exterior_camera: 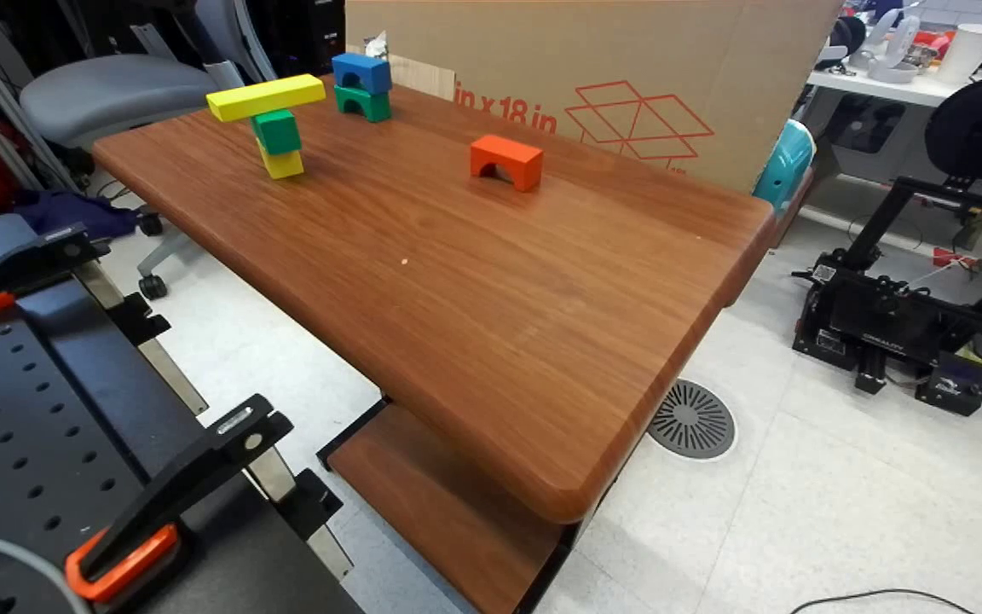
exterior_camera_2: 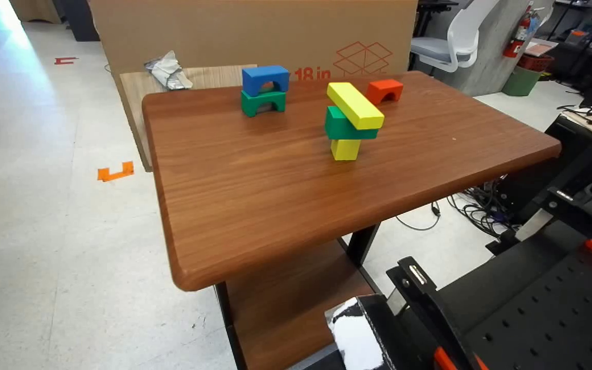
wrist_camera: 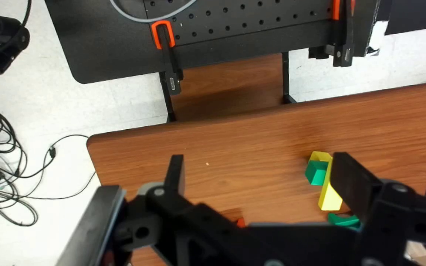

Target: Put the blue block on top of the orange block

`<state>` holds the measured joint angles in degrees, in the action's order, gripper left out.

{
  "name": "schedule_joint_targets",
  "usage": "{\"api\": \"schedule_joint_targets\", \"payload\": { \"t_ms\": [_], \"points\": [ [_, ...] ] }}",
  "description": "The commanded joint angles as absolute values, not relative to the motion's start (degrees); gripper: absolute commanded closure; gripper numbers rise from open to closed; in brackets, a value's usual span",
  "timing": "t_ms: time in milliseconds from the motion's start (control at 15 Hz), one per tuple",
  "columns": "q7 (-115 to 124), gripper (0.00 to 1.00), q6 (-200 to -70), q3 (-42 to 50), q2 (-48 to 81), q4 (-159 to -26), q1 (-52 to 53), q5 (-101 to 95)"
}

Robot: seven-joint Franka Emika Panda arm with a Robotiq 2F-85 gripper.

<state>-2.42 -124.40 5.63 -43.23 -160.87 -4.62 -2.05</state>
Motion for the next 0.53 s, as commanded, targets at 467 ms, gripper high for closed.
{"api": "schedule_joint_targets", "payload": {
  "t_ms": [467],
  "points": [
    [10.56, 0.00, -134.99, -3.12, -31.63, -155.44, -1.50, 2.62]
  ]
}}
